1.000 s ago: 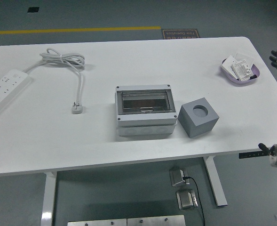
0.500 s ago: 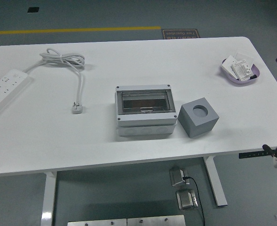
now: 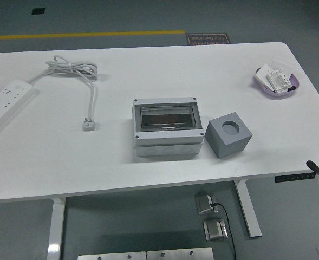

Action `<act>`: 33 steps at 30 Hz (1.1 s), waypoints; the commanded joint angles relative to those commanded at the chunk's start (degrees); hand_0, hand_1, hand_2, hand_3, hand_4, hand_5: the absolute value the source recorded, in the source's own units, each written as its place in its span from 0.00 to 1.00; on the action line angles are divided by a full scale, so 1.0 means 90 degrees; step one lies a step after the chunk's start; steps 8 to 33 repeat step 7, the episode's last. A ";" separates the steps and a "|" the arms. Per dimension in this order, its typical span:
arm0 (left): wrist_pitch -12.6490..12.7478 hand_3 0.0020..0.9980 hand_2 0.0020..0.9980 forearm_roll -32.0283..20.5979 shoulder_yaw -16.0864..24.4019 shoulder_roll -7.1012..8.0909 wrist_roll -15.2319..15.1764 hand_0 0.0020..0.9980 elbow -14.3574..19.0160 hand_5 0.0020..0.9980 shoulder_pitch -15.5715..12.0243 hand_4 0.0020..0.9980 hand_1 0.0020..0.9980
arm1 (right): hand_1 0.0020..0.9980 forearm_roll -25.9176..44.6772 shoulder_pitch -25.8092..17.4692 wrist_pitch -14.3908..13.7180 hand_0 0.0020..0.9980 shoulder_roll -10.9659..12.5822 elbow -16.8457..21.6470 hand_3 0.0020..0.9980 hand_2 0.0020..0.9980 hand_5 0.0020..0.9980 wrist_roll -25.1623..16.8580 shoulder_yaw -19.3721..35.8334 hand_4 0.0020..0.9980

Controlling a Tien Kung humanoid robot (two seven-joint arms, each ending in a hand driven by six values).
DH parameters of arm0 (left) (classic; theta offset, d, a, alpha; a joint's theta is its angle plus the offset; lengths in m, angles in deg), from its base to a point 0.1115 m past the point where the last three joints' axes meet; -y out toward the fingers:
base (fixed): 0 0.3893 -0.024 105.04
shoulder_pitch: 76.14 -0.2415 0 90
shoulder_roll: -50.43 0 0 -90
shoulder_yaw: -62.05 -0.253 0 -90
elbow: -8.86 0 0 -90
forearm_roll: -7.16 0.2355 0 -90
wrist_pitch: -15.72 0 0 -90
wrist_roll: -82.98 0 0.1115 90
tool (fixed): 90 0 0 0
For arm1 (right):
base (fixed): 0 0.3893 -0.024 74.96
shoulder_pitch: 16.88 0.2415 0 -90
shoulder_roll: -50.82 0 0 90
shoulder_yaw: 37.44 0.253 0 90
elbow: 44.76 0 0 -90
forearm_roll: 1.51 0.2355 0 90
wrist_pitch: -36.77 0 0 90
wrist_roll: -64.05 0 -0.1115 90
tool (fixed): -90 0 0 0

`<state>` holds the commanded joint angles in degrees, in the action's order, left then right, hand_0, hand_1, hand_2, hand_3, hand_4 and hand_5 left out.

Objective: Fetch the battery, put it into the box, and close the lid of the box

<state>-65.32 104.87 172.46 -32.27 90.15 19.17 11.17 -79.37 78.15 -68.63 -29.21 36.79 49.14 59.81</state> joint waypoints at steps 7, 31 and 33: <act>0.0183 0.61 0.55 0.0105 0.0095 -0.0079 0.0169 0.84 0.0000 0.26 -0.0078 0.67 0.70 | 0.73 0.0031 -0.0045 -0.0078 0.79 0.0040 -0.0033 0.75 0.75 0.82 -0.0072 -0.0066 0.89; 0.0183 0.61 0.55 0.0105 0.0095 -0.0079 0.0169 0.84 0.0000 0.26 -0.0078 0.67 0.70 | 0.73 0.0031 -0.0045 -0.0078 0.79 0.0040 -0.0033 0.75 0.75 0.82 -0.0072 -0.0066 0.89; 0.0183 0.61 0.55 0.0105 0.0095 -0.0079 0.0169 0.84 0.0000 0.26 -0.0078 0.67 0.70 | 0.73 0.0031 -0.0045 -0.0078 0.79 0.0040 -0.0033 0.75 0.75 0.82 -0.0072 -0.0066 0.89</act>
